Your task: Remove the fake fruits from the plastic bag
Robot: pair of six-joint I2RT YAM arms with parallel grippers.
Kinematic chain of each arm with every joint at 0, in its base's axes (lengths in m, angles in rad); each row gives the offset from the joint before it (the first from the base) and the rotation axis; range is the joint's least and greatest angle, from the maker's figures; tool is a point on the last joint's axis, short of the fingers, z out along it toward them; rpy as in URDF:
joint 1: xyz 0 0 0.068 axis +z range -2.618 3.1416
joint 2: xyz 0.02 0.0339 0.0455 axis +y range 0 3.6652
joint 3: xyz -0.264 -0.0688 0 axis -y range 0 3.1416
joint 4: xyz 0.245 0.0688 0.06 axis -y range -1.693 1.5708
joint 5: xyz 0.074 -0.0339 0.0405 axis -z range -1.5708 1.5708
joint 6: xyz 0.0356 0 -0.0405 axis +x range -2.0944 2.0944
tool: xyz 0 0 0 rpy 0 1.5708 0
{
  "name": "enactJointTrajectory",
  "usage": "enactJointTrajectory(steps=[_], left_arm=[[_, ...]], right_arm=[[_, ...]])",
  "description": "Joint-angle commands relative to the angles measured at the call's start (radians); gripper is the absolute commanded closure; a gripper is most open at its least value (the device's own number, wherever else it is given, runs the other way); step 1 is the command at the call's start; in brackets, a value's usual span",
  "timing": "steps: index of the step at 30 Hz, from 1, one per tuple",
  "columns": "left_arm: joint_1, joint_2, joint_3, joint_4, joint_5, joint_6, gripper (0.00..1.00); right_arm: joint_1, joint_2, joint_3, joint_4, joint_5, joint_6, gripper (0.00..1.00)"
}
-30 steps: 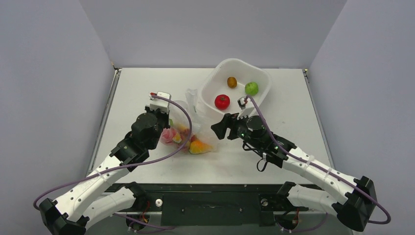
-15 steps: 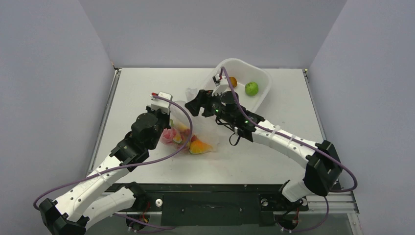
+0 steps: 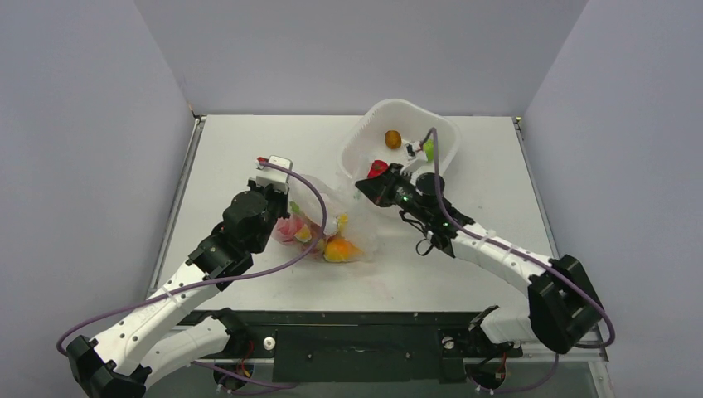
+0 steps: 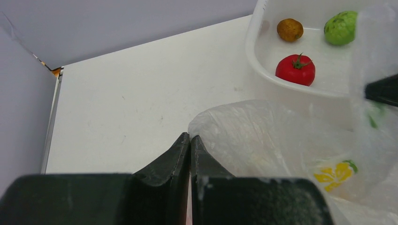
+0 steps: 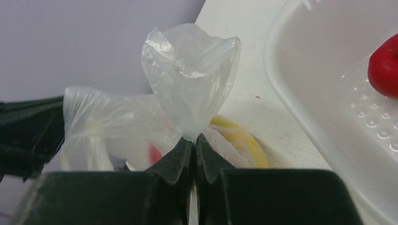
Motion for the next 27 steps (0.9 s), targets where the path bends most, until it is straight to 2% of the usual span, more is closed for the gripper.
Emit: enactJointTrajectory(steps=[1, 4, 8, 11, 12, 13, 14, 17, 20, 22, 25, 27], left_arm=[[0.010, -0.021, 0.039, 0.044, -0.045, 0.002, 1.00], [0.012, -0.023, 0.037, 0.046, -0.047, 0.000, 1.00], [0.013, -0.017, 0.043, 0.034, -0.053, 0.017, 1.00], [0.011, -0.011, 0.045, 0.026, -0.039, 0.026, 0.76], [0.011, -0.008, 0.055, 0.008, -0.030, 0.005, 0.65], [0.011, -0.005, 0.089, -0.052, -0.026, -0.010, 0.60], [0.012, -0.005, 0.110, -0.086, -0.011, -0.075, 0.51], [0.012, -0.028, 0.225, -0.298, 0.037, -0.222, 0.40], [0.013, -0.092, 0.277, -0.435, 0.151, -0.425, 0.28], [0.012, -0.124, 0.292, -0.488, 0.289, -0.498, 0.28], [0.010, -0.135, 0.292, -0.494, 0.598, -0.496, 0.33], [-0.007, -0.124, 0.289, -0.519, 0.691, -0.411, 0.35]], right_arm=[[-0.012, -0.192, -0.169, 0.269, -0.205, -0.052, 1.00], [-0.012, -0.277, -0.293, 0.337, -0.257, -0.053, 1.00], [-0.008, -0.295, -0.326, 0.364, -0.268, -0.035, 1.00], [-0.010, -0.294, -0.308, 0.329, -0.257, -0.046, 1.00], [-0.010, -0.295, -0.298, 0.304, -0.249, -0.057, 1.00], [-0.009, -0.303, -0.286, 0.269, -0.244, -0.063, 1.00], [-0.008, -0.307, -0.280, 0.248, -0.241, -0.078, 1.00], [-0.007, -0.331, -0.276, 0.202, -0.235, -0.103, 1.00], [-0.007, -0.340, -0.289, 0.204, -0.233, -0.115, 1.00], [-0.008, -0.334, -0.294, 0.212, -0.241, -0.120, 1.00], [-0.008, -0.309, -0.291, 0.235, -0.269, -0.117, 1.00], [-0.008, -0.296, -0.291, 0.261, -0.286, -0.107, 1.00]])
